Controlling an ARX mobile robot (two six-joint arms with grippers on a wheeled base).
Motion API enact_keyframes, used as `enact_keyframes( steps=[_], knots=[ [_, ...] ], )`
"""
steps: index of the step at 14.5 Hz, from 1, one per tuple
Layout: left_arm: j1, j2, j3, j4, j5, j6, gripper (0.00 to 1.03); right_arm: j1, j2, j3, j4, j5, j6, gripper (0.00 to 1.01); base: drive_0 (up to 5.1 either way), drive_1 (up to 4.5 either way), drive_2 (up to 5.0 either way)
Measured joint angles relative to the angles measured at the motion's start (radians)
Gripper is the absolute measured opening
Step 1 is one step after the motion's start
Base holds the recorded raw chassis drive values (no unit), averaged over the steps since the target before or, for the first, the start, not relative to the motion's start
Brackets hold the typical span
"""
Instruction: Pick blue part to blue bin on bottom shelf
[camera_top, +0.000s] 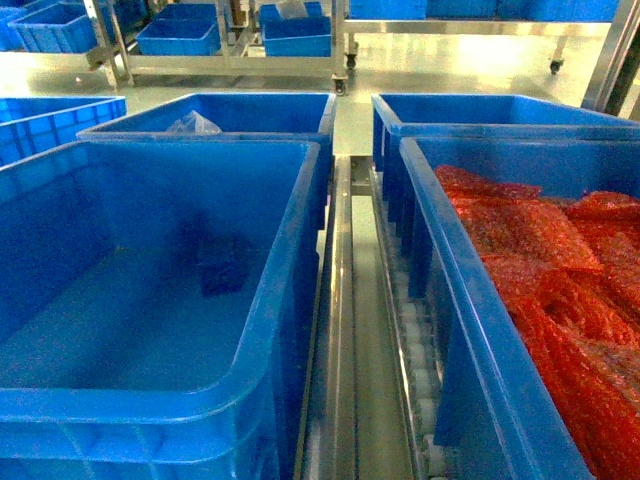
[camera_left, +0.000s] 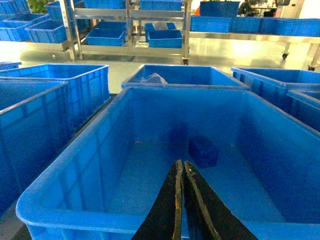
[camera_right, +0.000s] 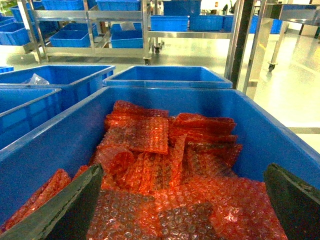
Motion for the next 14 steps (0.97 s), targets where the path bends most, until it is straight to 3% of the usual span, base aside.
enact_keyframes(
  steps=[2, 4, 7, 8, 9, 14],
  knots=[
    [0.000, 0.000, 0.000, 0.000, 0.000, 0.000, 0.21, 0.000, 0.000, 0.000, 0.000, 0.000, 0.000, 0.98, 0.0, 0.00, 0.0],
    [0.000, 0.000, 0.000, 0.000, 0.000, 0.000, 0.52, 0.000, 0.000, 0.000, 0.000, 0.000, 0.000, 0.98, 0.0, 0.00, 0.0],
    [0.000, 0.000, 0.000, 0.000, 0.000, 0.000, 0.80, 0.000, 0.000, 0.000, 0.000, 0.000, 0.000, 0.98, 0.0, 0.00, 0.0],
    [0.000, 0.000, 0.000, 0.000, 0.000, 0.000, 0.95, 0.000, 0.000, 0.000, 0.000, 0.000, 0.000, 0.98, 0.0, 0.00, 0.0],
    [0.000, 0.000, 0.000, 0.000, 0.000, 0.002, 0.99, 0.000, 0.000, 0.000, 0.000, 0.000, 0.000, 0.98, 0.0, 0.00, 0.0],
    [0.000, 0.000, 0.000, 0.000, 0.000, 0.002, 0.98, 0.000, 0.000, 0.000, 0.000, 0.000, 0.000, 0.98, 0.0, 0.00, 0.0]
  ],
)
